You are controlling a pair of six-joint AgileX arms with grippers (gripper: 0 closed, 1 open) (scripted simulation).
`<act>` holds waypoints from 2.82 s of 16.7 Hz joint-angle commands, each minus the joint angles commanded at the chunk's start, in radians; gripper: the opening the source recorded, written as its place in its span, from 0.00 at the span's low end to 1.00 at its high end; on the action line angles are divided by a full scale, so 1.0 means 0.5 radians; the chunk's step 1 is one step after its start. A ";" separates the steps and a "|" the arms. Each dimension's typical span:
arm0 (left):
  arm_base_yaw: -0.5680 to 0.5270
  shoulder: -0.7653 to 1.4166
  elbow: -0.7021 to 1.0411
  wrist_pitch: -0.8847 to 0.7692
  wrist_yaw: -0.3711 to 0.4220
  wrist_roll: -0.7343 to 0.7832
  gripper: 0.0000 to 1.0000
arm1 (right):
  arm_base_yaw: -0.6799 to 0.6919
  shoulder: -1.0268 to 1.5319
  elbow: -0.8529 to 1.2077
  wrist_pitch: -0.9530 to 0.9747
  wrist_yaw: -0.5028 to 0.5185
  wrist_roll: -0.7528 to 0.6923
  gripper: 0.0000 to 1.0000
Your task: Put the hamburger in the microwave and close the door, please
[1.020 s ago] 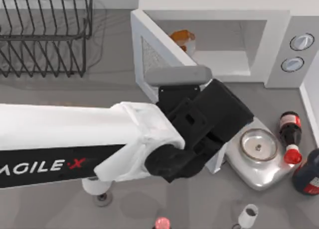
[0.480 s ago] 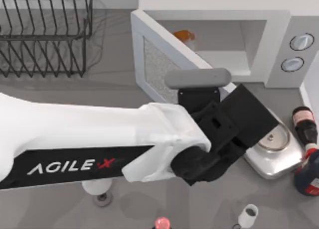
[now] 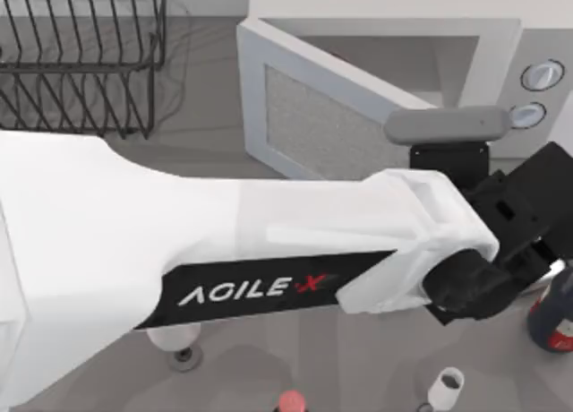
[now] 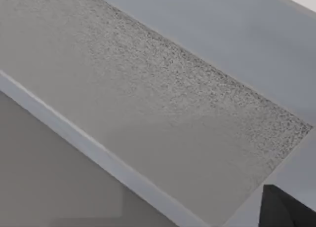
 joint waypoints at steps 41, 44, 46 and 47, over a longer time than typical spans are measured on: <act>0.467 1.044 1.552 -0.226 0.361 0.445 0.00 | 0.000 0.000 0.000 0.000 0.000 0.000 1.00; 0.551 1.205 1.818 -0.298 0.414 0.509 0.00 | 0.000 0.000 0.000 0.000 0.000 0.000 1.00; 0.593 1.283 1.913 -0.340 0.448 0.529 0.00 | 0.000 0.000 0.000 0.000 0.000 0.000 1.00; 0.604 1.302 1.932 -0.351 0.458 0.533 0.00 | 0.000 0.000 0.000 0.000 0.000 0.000 1.00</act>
